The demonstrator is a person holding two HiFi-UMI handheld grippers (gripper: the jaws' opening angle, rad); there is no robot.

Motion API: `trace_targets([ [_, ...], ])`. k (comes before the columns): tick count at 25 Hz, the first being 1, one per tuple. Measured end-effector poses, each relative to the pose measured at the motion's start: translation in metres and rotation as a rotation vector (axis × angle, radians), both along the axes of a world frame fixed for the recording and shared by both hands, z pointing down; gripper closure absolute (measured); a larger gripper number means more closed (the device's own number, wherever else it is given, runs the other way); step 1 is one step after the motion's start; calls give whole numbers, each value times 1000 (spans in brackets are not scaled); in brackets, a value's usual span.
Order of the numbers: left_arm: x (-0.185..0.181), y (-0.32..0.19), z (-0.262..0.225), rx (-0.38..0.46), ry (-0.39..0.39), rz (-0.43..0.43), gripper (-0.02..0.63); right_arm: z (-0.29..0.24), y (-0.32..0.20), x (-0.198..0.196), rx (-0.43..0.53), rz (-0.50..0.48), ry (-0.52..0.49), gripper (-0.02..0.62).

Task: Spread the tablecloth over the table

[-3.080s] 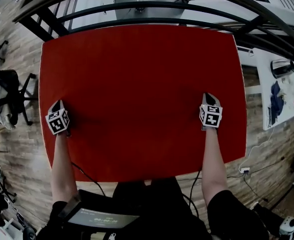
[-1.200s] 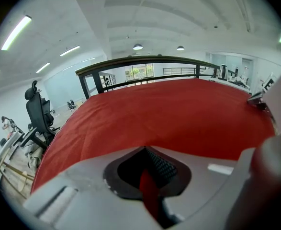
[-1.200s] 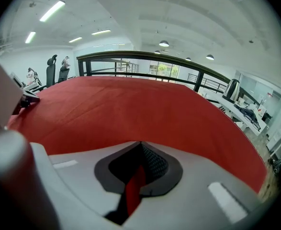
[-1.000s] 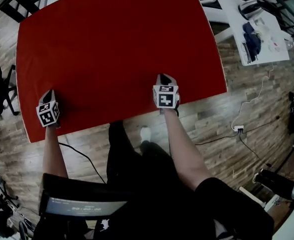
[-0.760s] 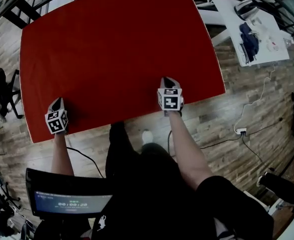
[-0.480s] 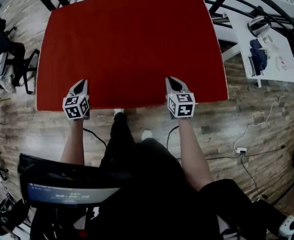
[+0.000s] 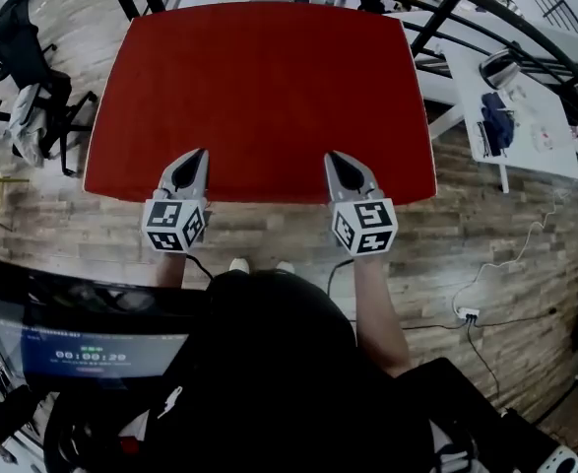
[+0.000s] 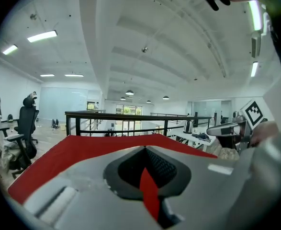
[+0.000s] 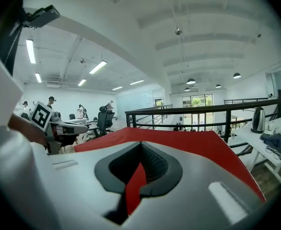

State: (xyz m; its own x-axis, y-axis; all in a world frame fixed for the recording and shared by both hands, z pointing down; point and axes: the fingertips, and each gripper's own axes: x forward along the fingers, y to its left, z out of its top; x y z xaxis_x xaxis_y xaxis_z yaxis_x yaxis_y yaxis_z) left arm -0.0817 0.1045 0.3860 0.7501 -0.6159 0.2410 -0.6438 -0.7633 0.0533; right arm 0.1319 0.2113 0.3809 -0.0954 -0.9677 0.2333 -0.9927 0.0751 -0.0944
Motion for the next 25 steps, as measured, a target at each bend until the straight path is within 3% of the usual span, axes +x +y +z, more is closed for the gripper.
trace_targets([
  [5, -11, 17, -21, 34, 1, 48, 600, -16, 25, -16, 9, 25, 11, 586],
  [12, -53, 19, -27, 23, 6, 21, 600, -29, 43, -33, 24, 72, -18, 586],
  [25, -78, 9, -36, 40, 38, 18, 600, -39, 41, -45, 30, 125, -13, 586],
])
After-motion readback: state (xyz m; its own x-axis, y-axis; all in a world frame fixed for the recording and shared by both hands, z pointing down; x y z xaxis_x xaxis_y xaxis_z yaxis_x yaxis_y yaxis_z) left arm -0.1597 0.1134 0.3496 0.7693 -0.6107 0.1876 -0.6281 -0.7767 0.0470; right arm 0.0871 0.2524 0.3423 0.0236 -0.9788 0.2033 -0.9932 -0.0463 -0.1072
